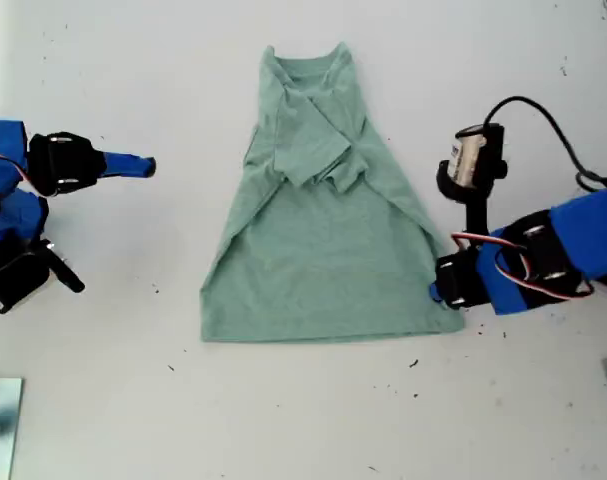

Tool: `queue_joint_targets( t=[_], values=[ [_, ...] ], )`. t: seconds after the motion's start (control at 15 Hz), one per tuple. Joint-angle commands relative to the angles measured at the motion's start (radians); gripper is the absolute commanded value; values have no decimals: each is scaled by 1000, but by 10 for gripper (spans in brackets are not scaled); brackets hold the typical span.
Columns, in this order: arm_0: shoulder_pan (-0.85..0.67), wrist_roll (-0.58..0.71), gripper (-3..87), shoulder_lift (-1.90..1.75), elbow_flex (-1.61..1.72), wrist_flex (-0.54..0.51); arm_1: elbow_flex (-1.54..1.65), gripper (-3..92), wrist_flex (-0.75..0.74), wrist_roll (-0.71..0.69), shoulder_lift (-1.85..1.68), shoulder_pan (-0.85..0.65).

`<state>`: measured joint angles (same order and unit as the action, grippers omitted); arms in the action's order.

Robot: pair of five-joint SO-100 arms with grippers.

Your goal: Fold t shirt

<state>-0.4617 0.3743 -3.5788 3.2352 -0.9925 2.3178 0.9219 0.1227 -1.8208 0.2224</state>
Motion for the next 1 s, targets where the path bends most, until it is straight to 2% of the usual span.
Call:
queue_joint_targets(
  t=[0.0,0.2,0.4,0.53,0.67,0.73,0.93],
  values=[
    [28,5,-2,-9,12,8,-110,-12,264,-67,-114,-15],
    [23,5,-2,-11,12,9,-443,-12,583,-202,-216,-67],
    [21,5,-2,-9,12,9,-618,-12,690,-258,-210,-80],
    [20,5,-2,-9,12,9,-629,-12,689,-259,-204,-83],
    [18,5,-2,-9,12,9,-719,-12,612,-285,-112,-100],
    [14,5,-2,-9,12,9,-816,-12,543,-319,-5,-112],
    [14,5,-2,-9,12,9,-1307,-12,457,-411,448,-118]
  ],
)
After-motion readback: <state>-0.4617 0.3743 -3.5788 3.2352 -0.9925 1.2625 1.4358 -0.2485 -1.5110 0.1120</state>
